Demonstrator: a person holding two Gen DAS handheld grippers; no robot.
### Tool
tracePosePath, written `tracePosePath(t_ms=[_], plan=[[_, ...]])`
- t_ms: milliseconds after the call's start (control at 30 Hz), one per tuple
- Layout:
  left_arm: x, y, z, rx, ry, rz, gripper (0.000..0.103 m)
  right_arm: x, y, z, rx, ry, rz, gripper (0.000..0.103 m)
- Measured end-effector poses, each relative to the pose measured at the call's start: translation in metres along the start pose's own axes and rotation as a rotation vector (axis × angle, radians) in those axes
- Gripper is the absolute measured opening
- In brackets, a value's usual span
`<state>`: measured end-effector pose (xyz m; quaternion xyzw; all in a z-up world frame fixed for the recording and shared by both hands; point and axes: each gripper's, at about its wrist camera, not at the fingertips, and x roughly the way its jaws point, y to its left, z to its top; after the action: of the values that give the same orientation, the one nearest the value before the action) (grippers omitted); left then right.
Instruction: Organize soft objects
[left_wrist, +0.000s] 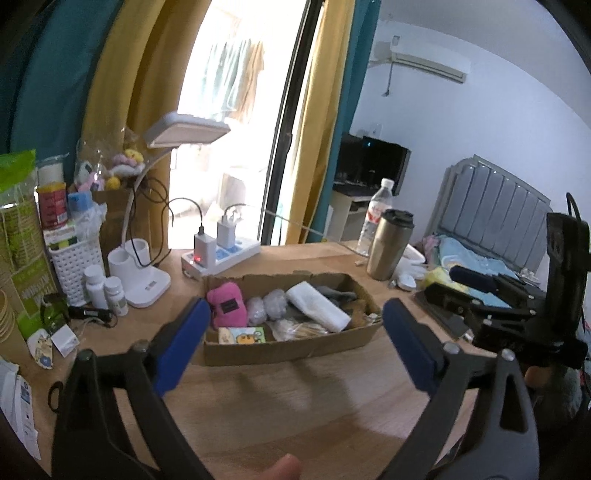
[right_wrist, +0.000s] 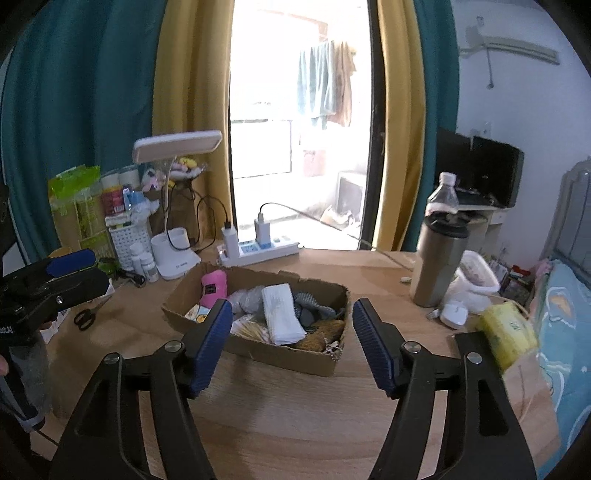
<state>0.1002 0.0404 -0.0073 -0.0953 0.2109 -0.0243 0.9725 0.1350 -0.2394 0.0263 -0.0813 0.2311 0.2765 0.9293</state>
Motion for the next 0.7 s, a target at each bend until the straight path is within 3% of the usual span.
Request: tracePosePath(t_ms=[467, 600, 700], plan=[[-0.04, -0.023, 0.003, 0.046, -0.09, 0.018, 0.097, -0.071, 0.0, 0.0, 0.02, -0.132, -0.119, 0.073], [-0.052, -0.029, 0.009, 0.061, -0.127, 0.043, 0.097, -0.091, -0.003, -0.002, 0.035, -0.161, -0.157, 0.086], [-0.061, -0.032, 0.013, 0.073, -0.153, 0.047, 0.097, -0.103, -0.006, -0.003, 0.051, -0.179, -0.179, 0.087]])
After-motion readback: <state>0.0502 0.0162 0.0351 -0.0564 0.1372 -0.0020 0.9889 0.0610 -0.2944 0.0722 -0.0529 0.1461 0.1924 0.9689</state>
